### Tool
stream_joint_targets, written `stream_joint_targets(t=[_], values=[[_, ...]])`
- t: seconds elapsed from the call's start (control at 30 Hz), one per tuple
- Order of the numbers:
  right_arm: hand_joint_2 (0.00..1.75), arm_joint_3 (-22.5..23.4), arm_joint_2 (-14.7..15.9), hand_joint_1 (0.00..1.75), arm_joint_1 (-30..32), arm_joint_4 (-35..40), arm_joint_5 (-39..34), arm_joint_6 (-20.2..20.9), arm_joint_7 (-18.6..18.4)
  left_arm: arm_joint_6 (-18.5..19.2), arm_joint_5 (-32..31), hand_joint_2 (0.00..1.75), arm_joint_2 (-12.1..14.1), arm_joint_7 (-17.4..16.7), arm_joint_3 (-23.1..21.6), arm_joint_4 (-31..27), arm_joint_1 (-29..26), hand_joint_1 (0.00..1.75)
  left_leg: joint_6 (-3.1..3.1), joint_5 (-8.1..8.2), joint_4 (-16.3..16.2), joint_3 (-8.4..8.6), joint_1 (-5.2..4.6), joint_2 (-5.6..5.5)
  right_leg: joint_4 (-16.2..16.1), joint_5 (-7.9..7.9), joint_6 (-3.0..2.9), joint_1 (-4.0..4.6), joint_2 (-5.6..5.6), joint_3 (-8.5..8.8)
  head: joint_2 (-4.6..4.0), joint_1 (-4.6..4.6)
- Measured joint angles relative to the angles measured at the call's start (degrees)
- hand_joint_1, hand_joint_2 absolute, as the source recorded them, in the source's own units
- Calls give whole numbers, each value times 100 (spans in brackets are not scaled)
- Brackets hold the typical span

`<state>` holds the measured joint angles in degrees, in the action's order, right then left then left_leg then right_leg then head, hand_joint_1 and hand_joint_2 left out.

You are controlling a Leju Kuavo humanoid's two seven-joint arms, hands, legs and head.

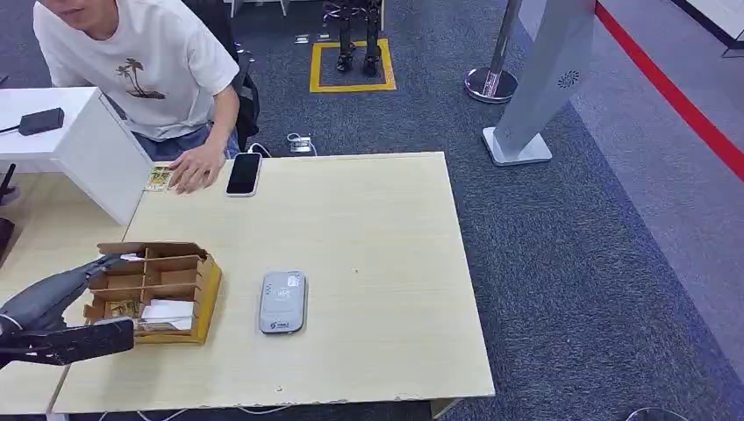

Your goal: Pass the card to the sensor for recognition and then transmit it.

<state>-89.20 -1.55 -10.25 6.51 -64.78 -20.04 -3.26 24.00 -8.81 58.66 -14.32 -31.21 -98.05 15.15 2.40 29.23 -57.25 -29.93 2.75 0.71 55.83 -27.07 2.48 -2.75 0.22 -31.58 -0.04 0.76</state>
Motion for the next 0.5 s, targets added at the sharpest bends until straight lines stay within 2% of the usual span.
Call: stream_joint_targets(t=[0.5], values=[[0,0,0,0,-30,0,87,15,-26,48,-26,175,-328,61,-20,118,-44,0,0,0,0,0,0,0,0,0,0,0,0,1,0,-4]])
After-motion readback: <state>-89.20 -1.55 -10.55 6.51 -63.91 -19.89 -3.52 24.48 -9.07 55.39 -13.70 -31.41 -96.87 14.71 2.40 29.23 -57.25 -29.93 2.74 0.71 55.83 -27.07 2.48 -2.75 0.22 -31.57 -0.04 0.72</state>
